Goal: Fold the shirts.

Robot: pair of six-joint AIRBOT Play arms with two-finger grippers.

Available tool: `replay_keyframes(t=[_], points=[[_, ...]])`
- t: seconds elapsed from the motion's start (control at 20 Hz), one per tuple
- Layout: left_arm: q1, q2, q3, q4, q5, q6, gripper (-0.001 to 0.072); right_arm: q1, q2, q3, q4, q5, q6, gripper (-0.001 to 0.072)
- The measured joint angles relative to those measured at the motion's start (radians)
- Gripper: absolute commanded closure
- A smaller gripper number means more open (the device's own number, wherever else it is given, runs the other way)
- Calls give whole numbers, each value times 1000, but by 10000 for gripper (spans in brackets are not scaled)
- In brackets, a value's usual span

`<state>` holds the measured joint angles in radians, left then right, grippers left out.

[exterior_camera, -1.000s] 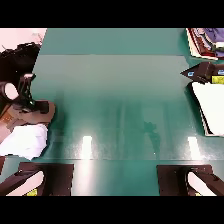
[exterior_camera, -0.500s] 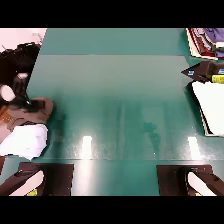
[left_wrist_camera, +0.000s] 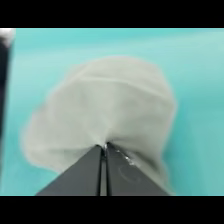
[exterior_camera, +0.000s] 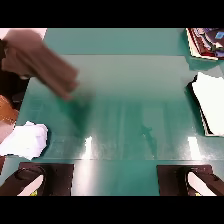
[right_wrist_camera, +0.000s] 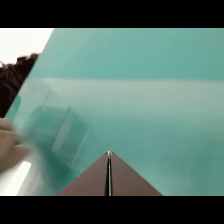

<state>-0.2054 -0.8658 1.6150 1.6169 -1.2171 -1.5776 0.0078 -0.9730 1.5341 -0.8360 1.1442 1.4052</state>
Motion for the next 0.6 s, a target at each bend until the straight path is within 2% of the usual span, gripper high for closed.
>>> replay_keyframes(t=[0.15, 0.35, 0.4, 0.5, 0.55, 0.6], points=[[-180, -50, 55, -2, -3, -12, 679, 0, 0, 39, -2, -5, 0, 692], [-415, -217, 78, -37, -9, -30, 676, 0, 0, 56, -3, 1, 0, 692], [-466, -270, 80, -68, -3, -29, 651, 0, 0, 58, -3, 6, 0, 692], [-557, -380, 84, -146, 53, -2, 131, 0, 0, 60, -3, 13, 0, 692], [-587, -425, 84, -180, 68, 16, 168, 0, 0, 60, -4, 21, 0, 692], [-607, -460, 85, -206, 90, 34, 166, 0, 0, 61, -3, 26, 0, 692]])
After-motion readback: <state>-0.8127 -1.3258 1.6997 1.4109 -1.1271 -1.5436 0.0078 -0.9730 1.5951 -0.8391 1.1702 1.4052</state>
